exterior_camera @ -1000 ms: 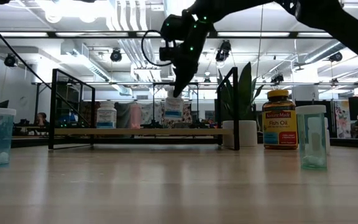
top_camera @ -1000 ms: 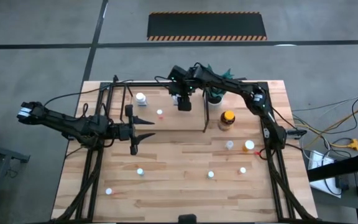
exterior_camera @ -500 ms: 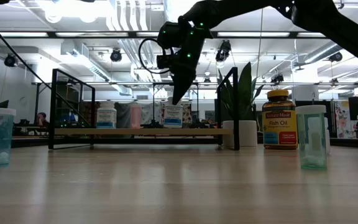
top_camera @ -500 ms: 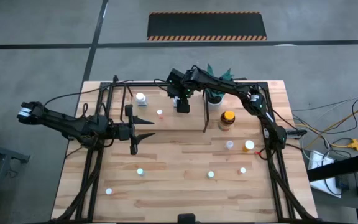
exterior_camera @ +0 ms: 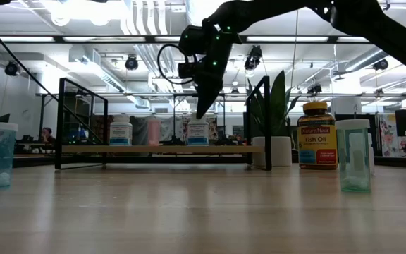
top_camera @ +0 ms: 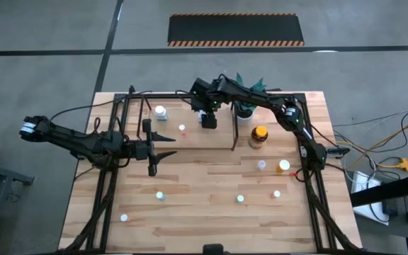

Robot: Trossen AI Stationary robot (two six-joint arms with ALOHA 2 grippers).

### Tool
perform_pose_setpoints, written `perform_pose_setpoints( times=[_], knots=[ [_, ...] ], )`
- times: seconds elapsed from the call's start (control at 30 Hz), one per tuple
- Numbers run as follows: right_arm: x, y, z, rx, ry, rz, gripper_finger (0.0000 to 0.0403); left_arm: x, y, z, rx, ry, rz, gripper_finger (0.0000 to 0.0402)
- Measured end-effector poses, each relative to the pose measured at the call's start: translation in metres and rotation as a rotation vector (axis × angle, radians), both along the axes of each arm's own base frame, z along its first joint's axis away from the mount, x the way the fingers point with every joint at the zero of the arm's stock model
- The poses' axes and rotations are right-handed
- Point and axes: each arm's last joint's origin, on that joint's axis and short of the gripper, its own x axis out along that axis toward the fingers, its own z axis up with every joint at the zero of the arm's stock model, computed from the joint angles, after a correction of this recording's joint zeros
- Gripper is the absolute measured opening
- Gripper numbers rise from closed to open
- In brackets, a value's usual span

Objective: Pick and place medicine bottles onto shelf by color
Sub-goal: Put the white medicine bottle on the shelf

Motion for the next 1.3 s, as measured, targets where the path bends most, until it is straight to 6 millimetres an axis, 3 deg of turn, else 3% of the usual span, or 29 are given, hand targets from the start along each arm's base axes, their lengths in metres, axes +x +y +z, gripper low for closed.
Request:
perform_pose_setpoints(
  times=[0.23, 0.5, 0.7, 0.9, 1.03, 1.3],
  knots=[
    [-0.004, 0.006, 0.023, -0.007, -0.039, -0.011, 0.0218, 0.000, 0.000, 0.000, 0.000, 0.000, 0.000, 0.0162],
    [-0.002, 0.038, 0.032, 0.061, -0.035, 0.053, 0.0157, 0.000, 0.000, 0.000, 0.001, 0.000, 0.000, 0.0162],
    [0.010, 0.058, 0.009, 0.118, -0.015, 0.080, 0.0082, 0.000, 0.000, 0.000, 0.002, 0.000, 0.000, 0.0162],
    [0.016, 0.058, -0.022, 0.059, 0.051, 0.069, 0.0020, 0.000, 0.000, 0.000, 0.002, 0.000, 0.000, 0.0162],
    [0.013, 0.054, -0.032, 0.018, 0.091, 0.046, 0.0010, 0.000, 0.000, 0.000, 0.002, 0.001, 0.000, 0.0162],
    [0.013, 0.049, -0.034, -0.056, 0.103, 0.026, 0.0009, 0.000, 0.000, 0.000, 0.002, 0.001, 0.000, 0.0162]
  ],
)
